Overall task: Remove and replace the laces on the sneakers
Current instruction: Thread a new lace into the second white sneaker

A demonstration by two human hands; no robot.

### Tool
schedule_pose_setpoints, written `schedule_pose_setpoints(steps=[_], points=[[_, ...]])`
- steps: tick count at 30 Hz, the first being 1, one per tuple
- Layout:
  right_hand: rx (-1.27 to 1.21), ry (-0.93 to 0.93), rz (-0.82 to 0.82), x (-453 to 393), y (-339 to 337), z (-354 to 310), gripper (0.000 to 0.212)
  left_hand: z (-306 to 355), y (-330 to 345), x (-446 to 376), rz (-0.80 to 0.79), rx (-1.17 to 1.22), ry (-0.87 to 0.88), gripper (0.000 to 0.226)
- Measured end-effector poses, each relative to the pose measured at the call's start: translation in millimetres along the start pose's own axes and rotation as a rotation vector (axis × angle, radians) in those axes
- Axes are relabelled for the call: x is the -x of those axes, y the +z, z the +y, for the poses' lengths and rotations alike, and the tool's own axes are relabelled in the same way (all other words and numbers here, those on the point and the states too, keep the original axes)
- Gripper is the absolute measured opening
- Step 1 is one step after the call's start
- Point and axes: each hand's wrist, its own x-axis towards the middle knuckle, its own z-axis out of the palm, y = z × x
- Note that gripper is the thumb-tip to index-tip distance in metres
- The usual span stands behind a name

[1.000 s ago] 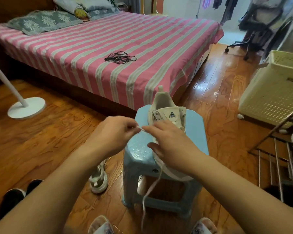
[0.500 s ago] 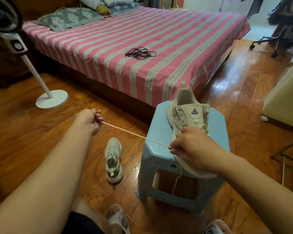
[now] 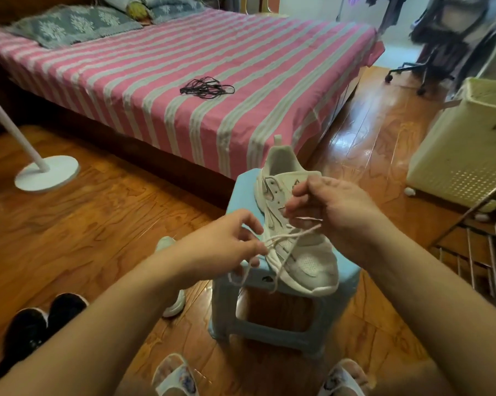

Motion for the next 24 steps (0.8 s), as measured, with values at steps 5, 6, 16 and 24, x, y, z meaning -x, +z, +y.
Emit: schedule_pose_setpoints(steps=[5,6,16,24], points=[[0.109,-0.033,-0.01,1.1,8.3,17.0,0.028,-6.5,14.5,-22.9,0.372,0.116,0.089,0.011],[0.189,-0.099,0.035,-3.8,4.5,15.6,0.024,-9.5,17.4,-26.7,0.349,0.029,0.072,0.009],[0.836,-0.317,0.149,-24.6,-30.4,23.9,0.014,-40.7,42.4,-35.7,0.349,-0.671,0.067,0.026],[0.852,-0.331,0.114,-21.2,-34.8,22.6,0.017,-38.6,41.1,-28.7,0.236,-0.424,0.174,0.015]])
